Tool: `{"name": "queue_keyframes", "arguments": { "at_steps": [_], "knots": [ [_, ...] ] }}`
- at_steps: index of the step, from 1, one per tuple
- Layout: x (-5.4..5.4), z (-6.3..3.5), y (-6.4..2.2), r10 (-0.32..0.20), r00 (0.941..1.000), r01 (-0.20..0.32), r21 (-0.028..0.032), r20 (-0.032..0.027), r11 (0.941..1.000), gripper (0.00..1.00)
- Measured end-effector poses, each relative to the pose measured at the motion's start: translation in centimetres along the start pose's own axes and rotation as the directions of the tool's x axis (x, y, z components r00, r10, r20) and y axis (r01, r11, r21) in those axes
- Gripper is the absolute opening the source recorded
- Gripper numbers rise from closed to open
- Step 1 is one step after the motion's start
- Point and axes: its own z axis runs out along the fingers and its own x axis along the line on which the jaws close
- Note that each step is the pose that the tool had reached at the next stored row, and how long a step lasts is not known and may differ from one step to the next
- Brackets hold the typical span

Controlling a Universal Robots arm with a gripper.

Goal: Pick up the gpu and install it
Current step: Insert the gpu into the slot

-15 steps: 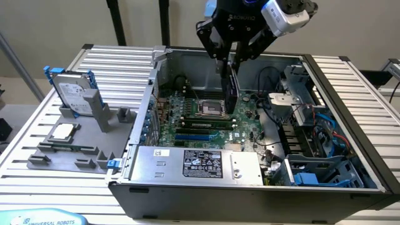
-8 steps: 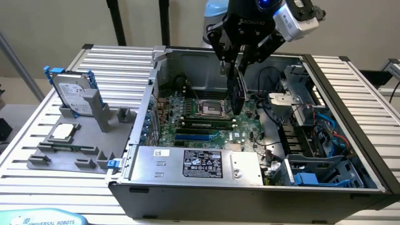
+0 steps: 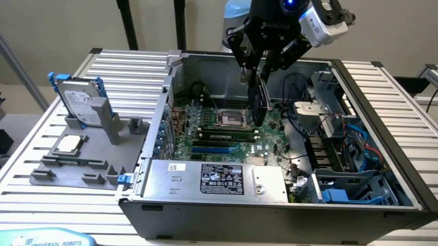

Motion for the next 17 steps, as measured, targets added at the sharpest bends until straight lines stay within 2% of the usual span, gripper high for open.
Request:
{"name": "queue_keyframes", "arguments": {
  "at_steps": [11, 14, 17],
  "knots": [
    [0.02, 0.06, 0.04, -0.002, 1.0000, 0.002, 0.0042, -0.0002, 1.0000, 0.27],
    [0.03, 0.24, 0.04, -0.050, 0.9988, 0.050, 0.0061, -0.0012, 0.9987, 0.27],
    [0.03, 0.43, 0.03, -0.104, 0.9946, 0.104, 0.0084, -0.0025, 0.9946, 0.27]
  ]
}}
